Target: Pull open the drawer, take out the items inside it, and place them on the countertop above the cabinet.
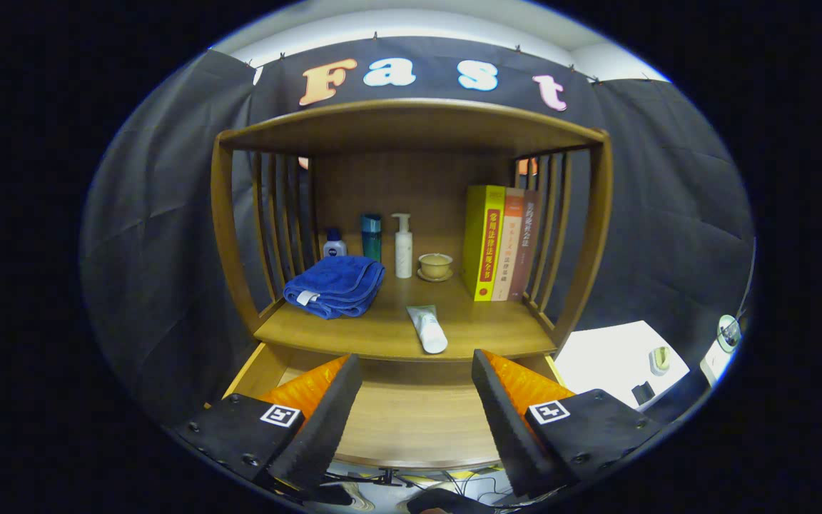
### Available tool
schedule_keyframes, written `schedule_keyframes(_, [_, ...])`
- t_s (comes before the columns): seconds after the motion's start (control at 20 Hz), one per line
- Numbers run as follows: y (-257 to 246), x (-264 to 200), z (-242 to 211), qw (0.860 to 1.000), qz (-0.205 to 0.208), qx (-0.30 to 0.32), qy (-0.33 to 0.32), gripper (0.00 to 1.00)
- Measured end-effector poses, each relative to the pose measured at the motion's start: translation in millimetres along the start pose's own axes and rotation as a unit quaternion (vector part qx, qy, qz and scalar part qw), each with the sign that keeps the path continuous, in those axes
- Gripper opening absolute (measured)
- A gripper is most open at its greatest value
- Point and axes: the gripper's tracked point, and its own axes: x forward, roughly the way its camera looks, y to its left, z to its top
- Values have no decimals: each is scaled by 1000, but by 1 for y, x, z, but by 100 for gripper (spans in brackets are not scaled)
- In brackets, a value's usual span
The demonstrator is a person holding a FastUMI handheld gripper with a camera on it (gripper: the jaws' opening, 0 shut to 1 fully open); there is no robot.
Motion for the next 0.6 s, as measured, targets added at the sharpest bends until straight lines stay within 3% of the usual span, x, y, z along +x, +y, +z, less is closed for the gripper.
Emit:
schedule_keyframes(0.3, [-2, -42, -56, 999, -26, 9, -25, 100])
schedule_keyframes(0.6, [13, -50, -118, 1000, -6, -12, -19, 100])
